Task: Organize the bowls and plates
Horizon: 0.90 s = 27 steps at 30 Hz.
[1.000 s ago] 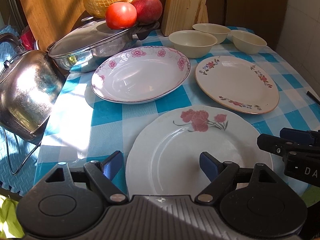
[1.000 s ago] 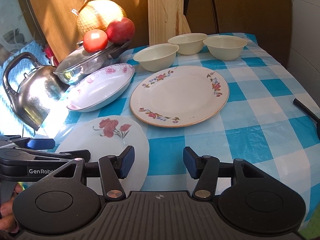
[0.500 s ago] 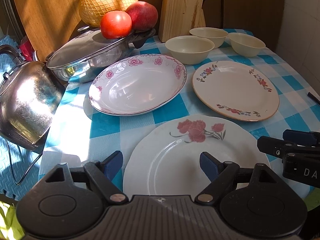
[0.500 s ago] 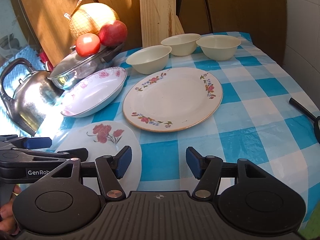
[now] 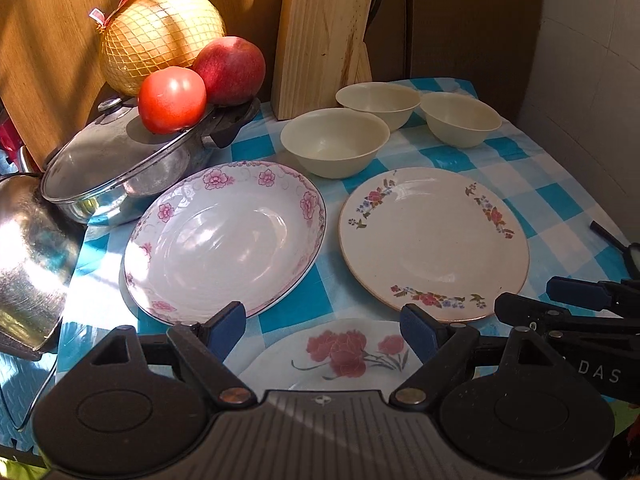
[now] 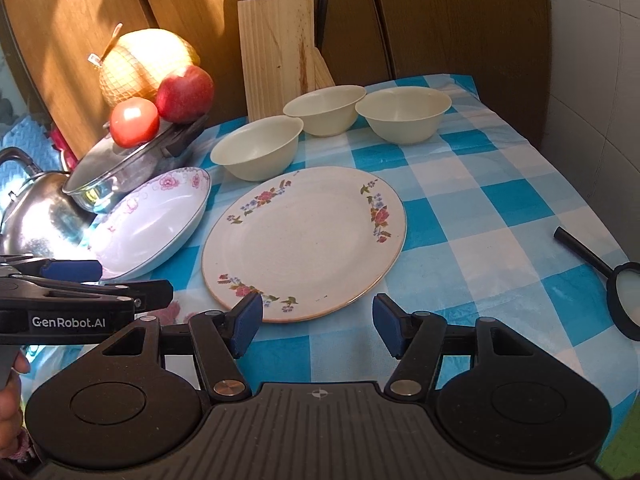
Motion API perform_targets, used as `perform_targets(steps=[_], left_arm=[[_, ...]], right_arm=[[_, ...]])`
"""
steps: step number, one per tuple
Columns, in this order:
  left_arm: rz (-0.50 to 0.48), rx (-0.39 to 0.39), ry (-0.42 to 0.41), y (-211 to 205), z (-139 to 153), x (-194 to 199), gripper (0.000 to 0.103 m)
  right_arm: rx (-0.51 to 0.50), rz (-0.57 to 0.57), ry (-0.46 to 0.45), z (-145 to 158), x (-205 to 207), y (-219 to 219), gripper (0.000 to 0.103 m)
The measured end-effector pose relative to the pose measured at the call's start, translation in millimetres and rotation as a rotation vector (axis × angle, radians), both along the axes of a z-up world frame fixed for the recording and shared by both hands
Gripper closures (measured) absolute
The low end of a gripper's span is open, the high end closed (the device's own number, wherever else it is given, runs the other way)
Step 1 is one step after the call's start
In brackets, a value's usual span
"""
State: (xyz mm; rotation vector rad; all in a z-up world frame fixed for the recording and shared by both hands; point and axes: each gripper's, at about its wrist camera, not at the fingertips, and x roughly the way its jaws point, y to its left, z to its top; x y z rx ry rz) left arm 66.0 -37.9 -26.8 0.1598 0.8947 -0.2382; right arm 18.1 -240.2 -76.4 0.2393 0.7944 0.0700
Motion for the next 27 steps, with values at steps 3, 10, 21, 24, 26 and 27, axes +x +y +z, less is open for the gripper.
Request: perform_targets(steps=[3,10,21,24,26,27], left_arm=[[-0.017,-0.045,-0.003,-7,7,22,0.024],[-0.102,-0.054,0.035,-42,-4,70,0.024],[-0.083,-0.028,0.090,-51,-29,105,0.017],[-0.092,-0.011,0.082,-55,-30,102,0.017],[-0.105,-0.019,0.085,-57,-30,97,0.017],[-0.117,-0.028,0.087,-59,-29,93,0.017]], right_arm=[[0.003,-0.031,0.017,-2,6,-10,0.035],[0.056,-0.062,0.074,-10,32,-35,0.042],[0.142,-0.060,0.097,-16,42,-50,0.048],[0.145,-0.054,0.105,-18,44,-50,0.050],[0.145,-0.057,0.103,-18,45,-52,0.054],[0.146,-0.059,0.104,-18,45,-53,0.058]])
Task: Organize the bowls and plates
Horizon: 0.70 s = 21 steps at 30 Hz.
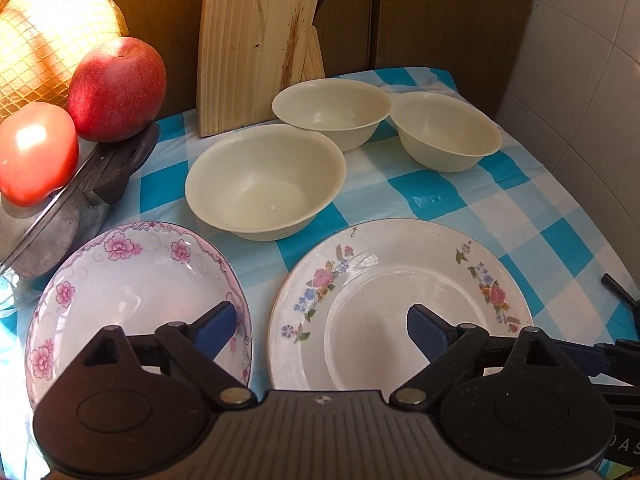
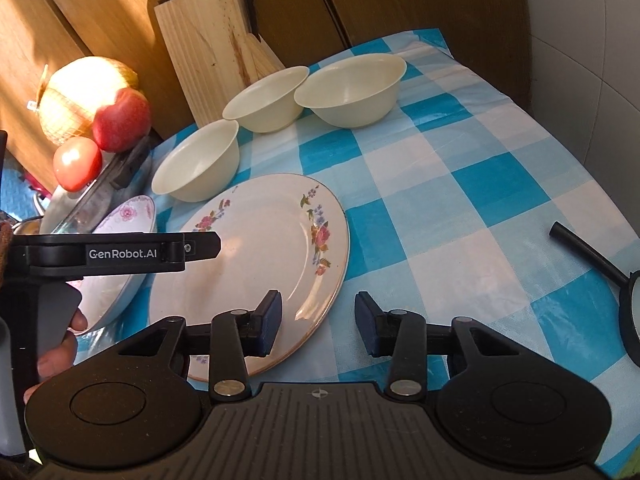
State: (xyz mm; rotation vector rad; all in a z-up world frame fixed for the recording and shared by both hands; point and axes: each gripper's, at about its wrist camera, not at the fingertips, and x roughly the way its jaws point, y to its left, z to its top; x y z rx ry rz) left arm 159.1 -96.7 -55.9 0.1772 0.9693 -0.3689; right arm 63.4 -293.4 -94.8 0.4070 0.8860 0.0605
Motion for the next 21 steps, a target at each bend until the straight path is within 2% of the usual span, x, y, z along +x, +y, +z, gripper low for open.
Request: perform_targets(steps=[4,6,7,10,11,14,16,21], left_arm=[[-0.085,-0.079,0.012,-6,10,-16,0.015],[-0.128,-0.168,0.094,-8,13,-15,0.017],[-0.109,-0.166,0.087,-8,16,-15,0.018],[-0.078,-0.108,-0.013,-3,24,-13,0.019],[-0.065,-0.116,-0.010,0,25,-10,0.019],[-0.028,-0.206,0.068,15,21,7,0.019],[-0.034,-0.252,0.092,17,19,13,0.019],[-0.063,-0.201,0.080,8,9,25,0.020]], right_arm=[[0.032,-0.025,0.014,-1,0,-9,0.064],[0.033,-0.045,0.015,-1,-1,-14,0.065],[0.030,-0.055,0.015,-1,-1,-16,0.065],[0.032,-0.056,0.013,-1,-3,-16,0.060],[0.029,-0.051,0.012,-1,-3,-15,0.060],[0.030,-0.044,0.012,-1,-2,-13,0.060],[0.043,-0.044,0.013,0,-2,-14,0.060],[0.051,-0.053,0.015,-1,-2,-14,0.058]])
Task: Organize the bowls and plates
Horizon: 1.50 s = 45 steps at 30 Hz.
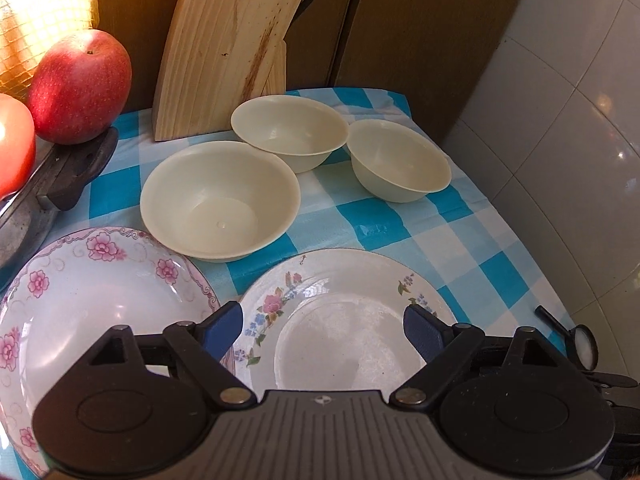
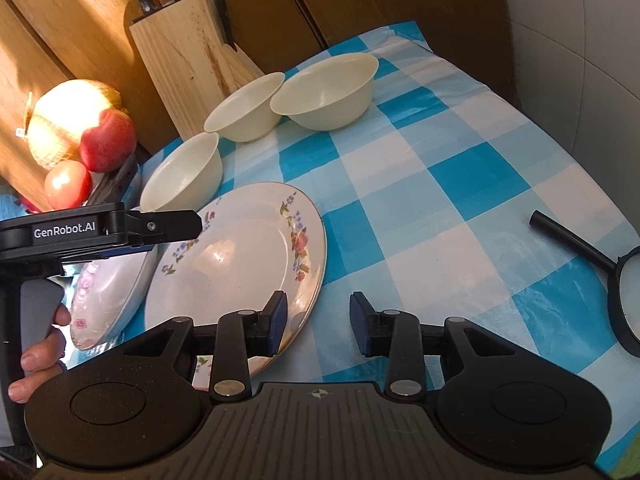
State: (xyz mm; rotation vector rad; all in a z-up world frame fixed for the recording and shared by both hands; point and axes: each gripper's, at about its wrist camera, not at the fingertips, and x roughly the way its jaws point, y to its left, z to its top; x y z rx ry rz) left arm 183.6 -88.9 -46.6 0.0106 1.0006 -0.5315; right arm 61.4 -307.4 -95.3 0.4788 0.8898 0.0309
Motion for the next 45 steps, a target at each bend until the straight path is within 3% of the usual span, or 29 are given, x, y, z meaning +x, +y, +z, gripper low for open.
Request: perform_targets(steps=[6,10,14,20,28,33,35,38,45], left_arm=[[-0.028,0.049,0.013,-10,-13,18,0.020],[-0.061,0.070,0.006,-8,-13,13,0.020],[-0.046,0.094,0.010,-5,-16,14,0.020],[-0.048,0.153,-0.026,-14,-19,-4,0.016],[-0.030,-0.004,0.087,1,-16,-22,0.011],[-0.045,0.104,0.074,-14,-29,-28,0.012],[-0.067,0.143,0.014,-19,-32,-29,0.012],[-0.070,0.156,-0.028,-22,-35,-35,0.010],[-0.089,0.152,-0.038,-24,-36,-41,0.010]], right_arm=[[-0.010,0.016,-0.003,0,-1,4,0.056],[0.011,0.009,0.002,0,1,0,0.056],[0.011,0.017,0.000,0,1,2,0.049],[0.012,0.014,-0.003,0,-1,1,0.051],[0.001,-0.013,0.000,-1,0,-5,0.057],[0.017,-0.018,0.006,-2,1,-11,0.063],[0.022,-0.012,0.004,-2,0,-14,0.067],[-0.013,0.008,0.000,-3,-1,-14,0.077],[-0.177,0.053,-0.013,1,0,9,0.072]])
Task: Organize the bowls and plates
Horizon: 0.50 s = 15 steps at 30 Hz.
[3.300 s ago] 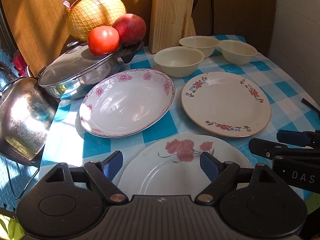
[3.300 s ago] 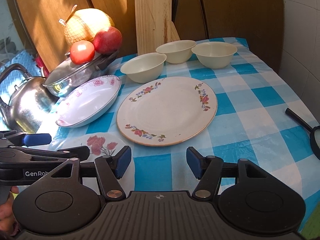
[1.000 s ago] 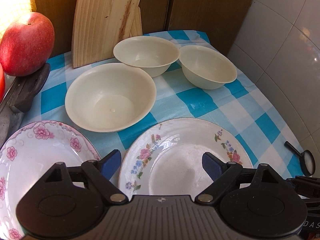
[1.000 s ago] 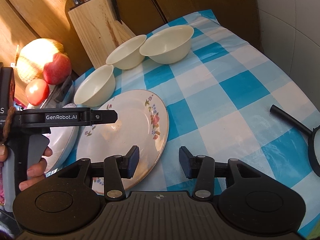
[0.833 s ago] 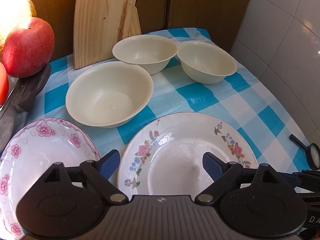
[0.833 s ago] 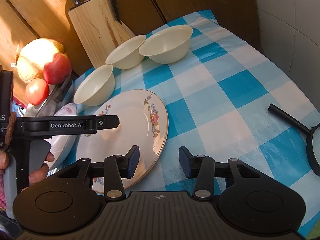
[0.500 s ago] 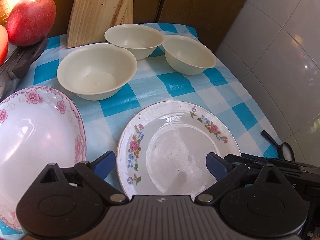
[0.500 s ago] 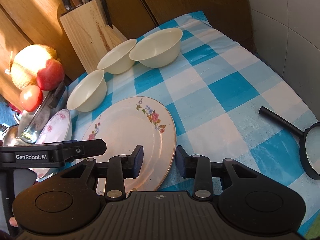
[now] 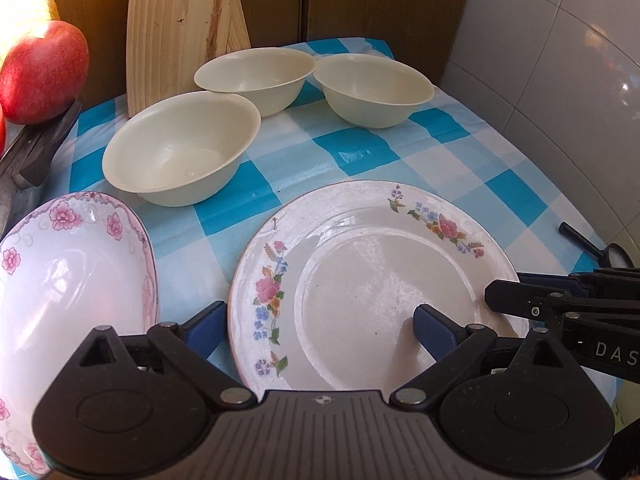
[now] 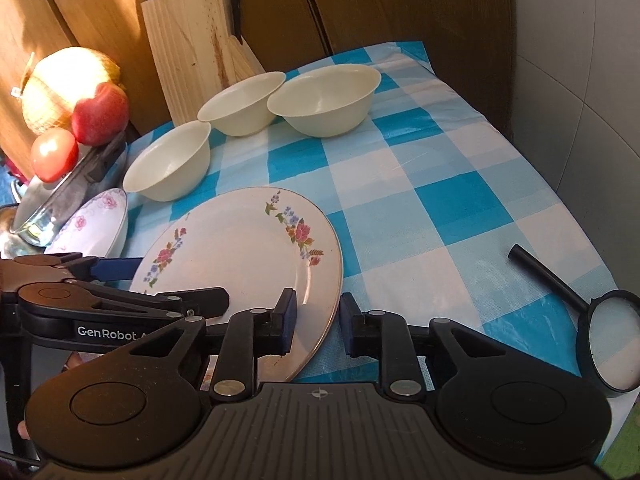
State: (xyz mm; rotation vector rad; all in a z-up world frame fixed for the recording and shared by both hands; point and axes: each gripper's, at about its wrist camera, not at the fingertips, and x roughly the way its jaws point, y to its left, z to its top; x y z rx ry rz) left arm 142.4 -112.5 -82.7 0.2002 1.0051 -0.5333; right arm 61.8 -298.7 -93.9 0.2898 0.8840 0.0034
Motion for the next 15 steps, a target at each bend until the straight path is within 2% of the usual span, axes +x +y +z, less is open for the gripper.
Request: perform_targets(steps=[2,15], left_arm=[[0.009,-0.001,-0.003,0,-1,0,0.009],[0.040,-0.031,0.012,2,2,1,0.012]], right_arm=[[-0.042,0.012,-0.006,1,0,5,0.071],[-0.138,0.031,-0.044,6,-4,15,0.071]])
